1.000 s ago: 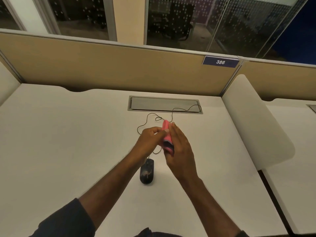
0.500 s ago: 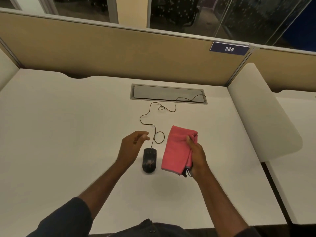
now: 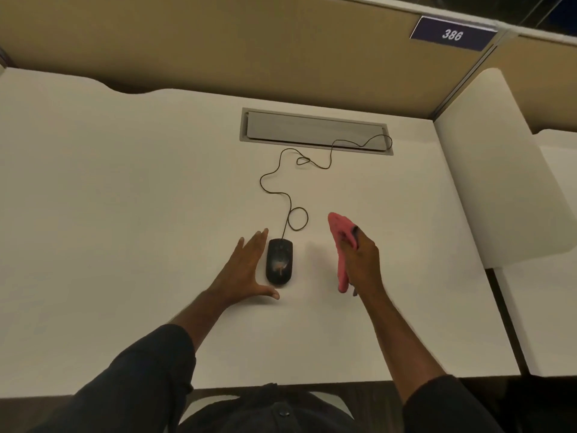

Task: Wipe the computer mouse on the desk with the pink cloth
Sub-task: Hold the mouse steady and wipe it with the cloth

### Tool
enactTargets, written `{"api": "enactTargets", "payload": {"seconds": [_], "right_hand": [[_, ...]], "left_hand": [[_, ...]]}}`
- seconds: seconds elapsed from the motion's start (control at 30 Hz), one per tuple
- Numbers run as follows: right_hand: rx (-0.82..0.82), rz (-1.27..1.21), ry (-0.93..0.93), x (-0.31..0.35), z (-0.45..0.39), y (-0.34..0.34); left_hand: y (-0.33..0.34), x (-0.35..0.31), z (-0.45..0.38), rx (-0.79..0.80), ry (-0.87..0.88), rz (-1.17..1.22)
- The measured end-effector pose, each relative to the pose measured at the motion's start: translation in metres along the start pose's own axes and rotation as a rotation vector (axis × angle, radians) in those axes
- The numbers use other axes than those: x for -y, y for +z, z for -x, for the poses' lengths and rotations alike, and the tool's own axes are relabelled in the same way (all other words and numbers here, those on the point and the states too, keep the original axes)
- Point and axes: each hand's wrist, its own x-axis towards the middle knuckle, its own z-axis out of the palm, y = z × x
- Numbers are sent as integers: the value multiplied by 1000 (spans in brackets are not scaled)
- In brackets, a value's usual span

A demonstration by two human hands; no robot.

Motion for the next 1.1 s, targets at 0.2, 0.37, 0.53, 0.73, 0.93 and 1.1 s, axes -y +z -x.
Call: {"api": "enactTargets", "payload": {"seconds": [0.2, 0.37, 0.53, 0.73, 0.93, 1.1], "right_hand": [[30, 120, -190, -21, 13, 39], [77, 169, -396, -39, 18, 64], [93, 161, -405, -50, 18, 76], [106, 22, -290, -59, 24, 80], [22, -90, -146, -52, 24, 86], [-7, -36, -117, -58, 22, 94]], "left_hand": [[3, 7, -10, 8, 47, -59], [7, 10, -14, -16, 50, -11], [9, 12, -15, -39, 71, -13], [11, 13, -14, -39, 95, -85], [13, 12, -15, -38, 79, -108], [15, 14, -17, -22, 73, -129]]}}
